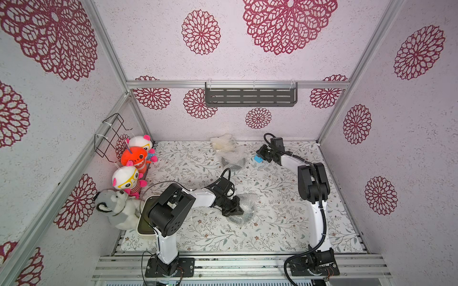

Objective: Wrap dinner plates in bubble wrap
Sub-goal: Tear off the tape using the Tape Cutter.

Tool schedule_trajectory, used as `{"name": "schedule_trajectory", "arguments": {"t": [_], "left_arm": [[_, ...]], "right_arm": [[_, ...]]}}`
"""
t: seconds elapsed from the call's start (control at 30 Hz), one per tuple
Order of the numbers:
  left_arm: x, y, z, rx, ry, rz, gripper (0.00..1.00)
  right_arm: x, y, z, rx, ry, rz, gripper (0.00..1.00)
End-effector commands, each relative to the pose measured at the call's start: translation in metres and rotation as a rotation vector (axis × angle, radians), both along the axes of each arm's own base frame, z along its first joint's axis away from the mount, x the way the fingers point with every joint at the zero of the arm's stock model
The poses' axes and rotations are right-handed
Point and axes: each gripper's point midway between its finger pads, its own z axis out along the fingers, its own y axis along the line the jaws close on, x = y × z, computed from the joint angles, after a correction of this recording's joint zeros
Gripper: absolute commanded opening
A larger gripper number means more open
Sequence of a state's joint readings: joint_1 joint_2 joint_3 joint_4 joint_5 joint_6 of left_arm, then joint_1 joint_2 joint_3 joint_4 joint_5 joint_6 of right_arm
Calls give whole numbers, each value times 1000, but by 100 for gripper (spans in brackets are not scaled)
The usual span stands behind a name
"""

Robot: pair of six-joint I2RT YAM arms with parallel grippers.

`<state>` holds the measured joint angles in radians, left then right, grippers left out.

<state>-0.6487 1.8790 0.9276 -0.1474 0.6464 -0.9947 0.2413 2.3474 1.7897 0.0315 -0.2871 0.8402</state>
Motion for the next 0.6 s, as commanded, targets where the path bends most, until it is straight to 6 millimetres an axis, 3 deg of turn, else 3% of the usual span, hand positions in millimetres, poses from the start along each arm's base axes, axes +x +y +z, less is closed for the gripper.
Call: {"name": "schedule_trajectory", "arguments": {"t": [0.0, 0.4, 0.57], "left_arm": [[-11, 35, -48, 194, 59, 46, 0], [-10, 34, -48, 192, 58, 46, 0], [-11, 35, -49, 192, 59, 47, 0]], "right_arm": [[9, -1, 9, -16, -38, -14, 17], [5, -3, 14, -49, -50, 2, 27], [1, -6, 10, -53, -43, -8, 21]]}}
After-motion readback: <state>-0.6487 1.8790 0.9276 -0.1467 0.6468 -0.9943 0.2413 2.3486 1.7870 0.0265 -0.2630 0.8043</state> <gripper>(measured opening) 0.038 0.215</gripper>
